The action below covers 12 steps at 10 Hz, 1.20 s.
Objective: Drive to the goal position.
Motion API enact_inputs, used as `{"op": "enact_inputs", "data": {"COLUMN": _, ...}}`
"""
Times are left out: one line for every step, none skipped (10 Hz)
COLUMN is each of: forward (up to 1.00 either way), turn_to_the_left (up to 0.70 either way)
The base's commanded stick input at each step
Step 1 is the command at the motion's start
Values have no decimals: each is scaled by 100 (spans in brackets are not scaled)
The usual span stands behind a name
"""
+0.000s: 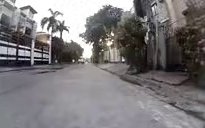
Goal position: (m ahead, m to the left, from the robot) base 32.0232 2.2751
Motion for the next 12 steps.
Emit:
{"op": "enact_inputs", "data": {"forward": 100, "turn_to_the_left": 21}}
{"op": "enact_inputs", "data": {"forward": 100, "turn_to_the_left": 40}}
{"op": "enact_inputs", "data": {"forward": 100, "turn_to_the_left": 29}}
{"op": "enact_inputs", "data": {"forward": 100, "turn_to_the_left": 0}}
{"op": "enact_inputs", "data": {"forward": 100, "turn_to_the_left": 0}}
{"op": "enact_inputs", "data": {"forward": 100, "turn_to_the_left": 0}}
{"op": "enact_inputs", "data": {"forward": 100, "turn_to_the_left": 0}}
{"op": "enact_inputs", "data": {"forward": 100, "turn_to_the_left": 0}}
{"op": "enact_inputs", "data": {"forward": 100, "turn_to_the_left": 0}}
{"op": "enact_inputs", "data": {"forward": 100, "turn_to_the_left": 0}}
{"op": "enact_inputs", "data": {"forward": 100, "turn_to_the_left": 0}}
{"op": "enact_inputs", "data": {"forward": 100, "turn_to_the_left": 0}}
